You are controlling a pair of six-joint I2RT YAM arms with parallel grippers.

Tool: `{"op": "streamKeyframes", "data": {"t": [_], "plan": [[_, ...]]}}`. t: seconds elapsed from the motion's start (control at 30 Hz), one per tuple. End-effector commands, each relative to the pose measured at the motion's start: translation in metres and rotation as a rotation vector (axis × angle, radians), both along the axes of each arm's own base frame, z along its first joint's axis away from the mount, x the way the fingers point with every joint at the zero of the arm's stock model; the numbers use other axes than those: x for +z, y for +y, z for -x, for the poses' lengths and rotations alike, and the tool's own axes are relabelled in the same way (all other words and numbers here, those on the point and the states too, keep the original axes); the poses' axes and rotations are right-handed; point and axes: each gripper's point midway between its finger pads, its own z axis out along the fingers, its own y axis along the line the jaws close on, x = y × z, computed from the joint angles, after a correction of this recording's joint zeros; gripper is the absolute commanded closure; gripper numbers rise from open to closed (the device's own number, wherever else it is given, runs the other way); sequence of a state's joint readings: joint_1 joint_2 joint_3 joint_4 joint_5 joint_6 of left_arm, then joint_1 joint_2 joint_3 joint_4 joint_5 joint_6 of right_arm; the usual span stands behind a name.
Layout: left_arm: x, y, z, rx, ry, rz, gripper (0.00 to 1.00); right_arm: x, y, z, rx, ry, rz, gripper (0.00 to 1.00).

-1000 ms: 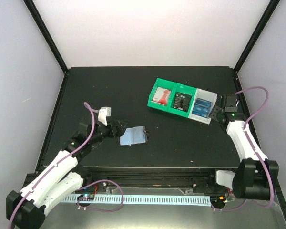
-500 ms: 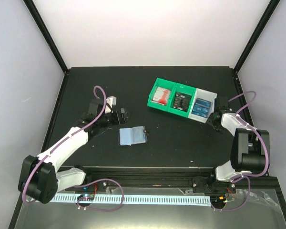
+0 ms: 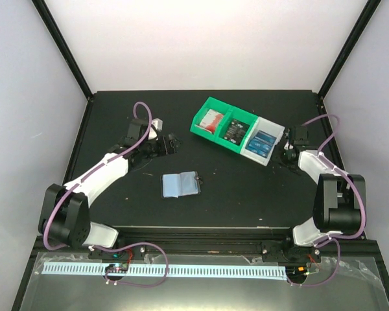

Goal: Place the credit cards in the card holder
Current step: Move the storage box to the center of the board, then pick up the credit card from the storage box.

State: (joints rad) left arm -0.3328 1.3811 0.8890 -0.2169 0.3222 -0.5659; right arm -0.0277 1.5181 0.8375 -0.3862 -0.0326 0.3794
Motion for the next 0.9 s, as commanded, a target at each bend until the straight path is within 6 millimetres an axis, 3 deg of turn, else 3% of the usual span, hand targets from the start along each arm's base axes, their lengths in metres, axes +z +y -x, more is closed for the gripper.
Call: {"op": "streamKeyframes", "data": {"t": [0.0, 0.2, 0.3, 0.43, 0.57, 0.67, 0.77, 0.87], "plan": [[0.027, 0.002, -0.022, 0.061, -0.034, 0.034, 0.01, 0.025, 0.043, -0.024, 0.194, -0.085, -0.097, 0.37], [0.028, -0.001, -0.035, 0.086, -0.005, 0.057, 0.01, 0.032, 0.064, -0.020, 0.245, -0.077, -0.106, 0.36], [0.029, -0.006, -0.040, 0.071, -0.009, 0.075, 0.01, 0.045, 0.052, -0.011, 0.200, -0.062, 0.004, 0.36], [0.033, -0.012, -0.046, 0.048, -0.028, 0.089, 0.01, 0.078, 0.042, -0.007, 0.203, -0.126, 0.088, 0.36], [0.034, -0.019, -0.052, 0.013, -0.025, 0.093, 0.01, 0.113, 0.058, -0.031, 0.353, -0.243, 0.142, 0.38], [0.031, -0.026, -0.055, -0.018, -0.010, 0.104, 0.01, 0.125, 0.076, -0.052, 0.516, -0.308, 0.202, 0.40], [0.026, -0.032, -0.057, -0.047, 0.020, 0.104, 0.01, 0.131, 0.095, -0.070, 0.670, -0.376, 0.234, 0.40], [0.025, -0.035, -0.058, -0.067, 0.032, 0.105, 0.01, 0.124, 0.103, -0.083, 0.790, -0.370, 0.275, 0.40]]}}
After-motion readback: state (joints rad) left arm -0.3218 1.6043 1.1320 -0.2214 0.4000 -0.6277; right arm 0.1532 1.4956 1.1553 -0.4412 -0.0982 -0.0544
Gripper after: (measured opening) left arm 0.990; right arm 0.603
